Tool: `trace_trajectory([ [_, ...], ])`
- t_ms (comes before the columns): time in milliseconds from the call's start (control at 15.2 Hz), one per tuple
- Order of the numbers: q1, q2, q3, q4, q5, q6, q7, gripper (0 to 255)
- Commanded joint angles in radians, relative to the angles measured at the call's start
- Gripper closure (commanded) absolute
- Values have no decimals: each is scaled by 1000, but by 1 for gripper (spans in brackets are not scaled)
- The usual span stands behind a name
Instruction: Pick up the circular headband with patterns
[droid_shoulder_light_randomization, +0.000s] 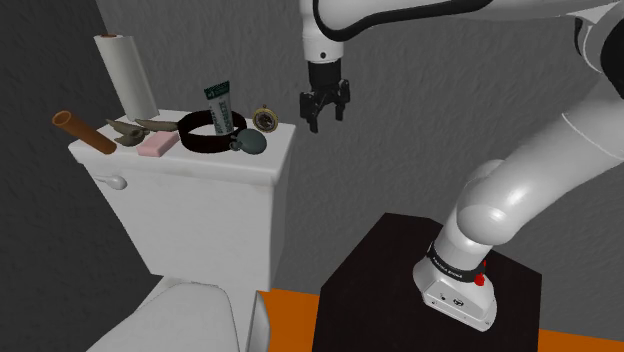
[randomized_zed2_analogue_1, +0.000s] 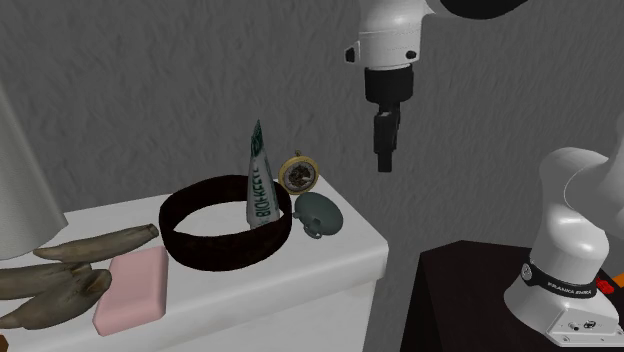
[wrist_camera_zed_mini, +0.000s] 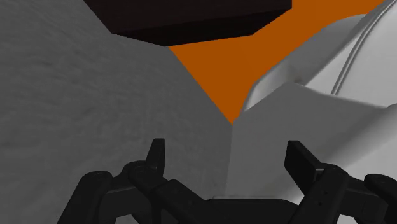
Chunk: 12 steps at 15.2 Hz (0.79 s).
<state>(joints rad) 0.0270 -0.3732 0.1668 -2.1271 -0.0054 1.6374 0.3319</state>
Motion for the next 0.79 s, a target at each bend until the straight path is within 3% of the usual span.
trace_trajectory([
  [0, 3, 81, 18, 76, 4, 12, 30, 0],
  [726, 42, 488, 85, 538, -35, -6, 176, 0],
])
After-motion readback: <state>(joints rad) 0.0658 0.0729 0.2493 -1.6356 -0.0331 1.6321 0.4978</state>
